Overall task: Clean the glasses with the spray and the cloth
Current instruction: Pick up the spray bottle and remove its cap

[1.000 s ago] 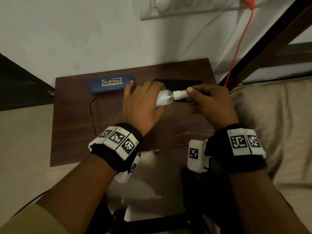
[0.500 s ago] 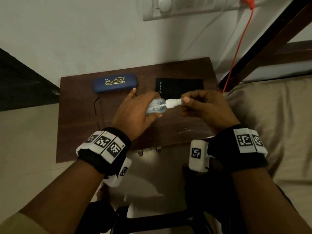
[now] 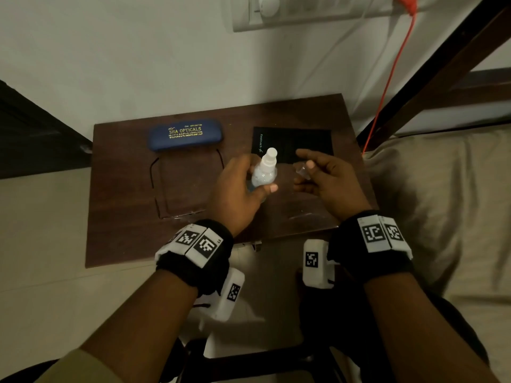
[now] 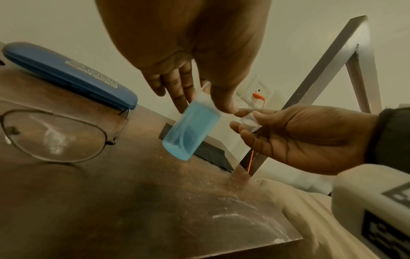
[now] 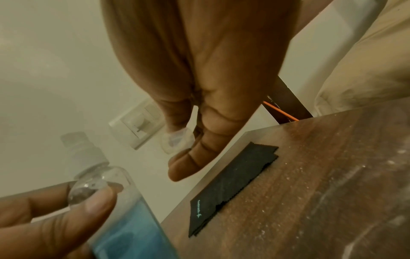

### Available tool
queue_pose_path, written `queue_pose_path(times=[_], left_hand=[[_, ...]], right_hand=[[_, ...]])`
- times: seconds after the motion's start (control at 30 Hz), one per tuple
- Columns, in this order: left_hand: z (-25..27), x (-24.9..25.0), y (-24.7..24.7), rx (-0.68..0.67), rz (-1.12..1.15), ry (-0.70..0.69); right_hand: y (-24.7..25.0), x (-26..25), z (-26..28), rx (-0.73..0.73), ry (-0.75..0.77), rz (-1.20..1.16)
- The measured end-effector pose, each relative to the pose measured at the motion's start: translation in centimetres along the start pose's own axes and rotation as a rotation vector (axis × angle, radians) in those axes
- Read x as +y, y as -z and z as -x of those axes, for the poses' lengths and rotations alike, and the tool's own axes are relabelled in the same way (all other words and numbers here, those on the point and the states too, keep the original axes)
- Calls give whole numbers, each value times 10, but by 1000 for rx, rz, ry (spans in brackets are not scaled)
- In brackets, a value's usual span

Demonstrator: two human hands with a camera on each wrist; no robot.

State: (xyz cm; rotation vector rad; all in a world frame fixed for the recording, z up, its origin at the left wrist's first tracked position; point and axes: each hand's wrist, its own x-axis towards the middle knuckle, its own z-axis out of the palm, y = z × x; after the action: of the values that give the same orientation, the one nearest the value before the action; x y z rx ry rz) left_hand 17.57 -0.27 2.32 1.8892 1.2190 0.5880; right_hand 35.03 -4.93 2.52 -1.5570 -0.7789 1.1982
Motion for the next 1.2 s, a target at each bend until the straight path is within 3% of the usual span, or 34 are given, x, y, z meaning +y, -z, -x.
queue_pose_path(times=[0.33,0.83,0.97,1.07,1.2], left_hand=[[-5,-12,-18,14,123,94],[-8,-17,-28,87,139,107],[-8,-20,-29,85,138,121],[-8,-22,-29,88,129,120],[-8,-25,-30,97,125,103]], right_hand=[[2,21,-9,-16,-105,1],[-14,32,-12,11,-20,115],[-16,37,-17,23,20,312],[-15,38,-23,132,94,539],[-13,39,-30,207,143,669]])
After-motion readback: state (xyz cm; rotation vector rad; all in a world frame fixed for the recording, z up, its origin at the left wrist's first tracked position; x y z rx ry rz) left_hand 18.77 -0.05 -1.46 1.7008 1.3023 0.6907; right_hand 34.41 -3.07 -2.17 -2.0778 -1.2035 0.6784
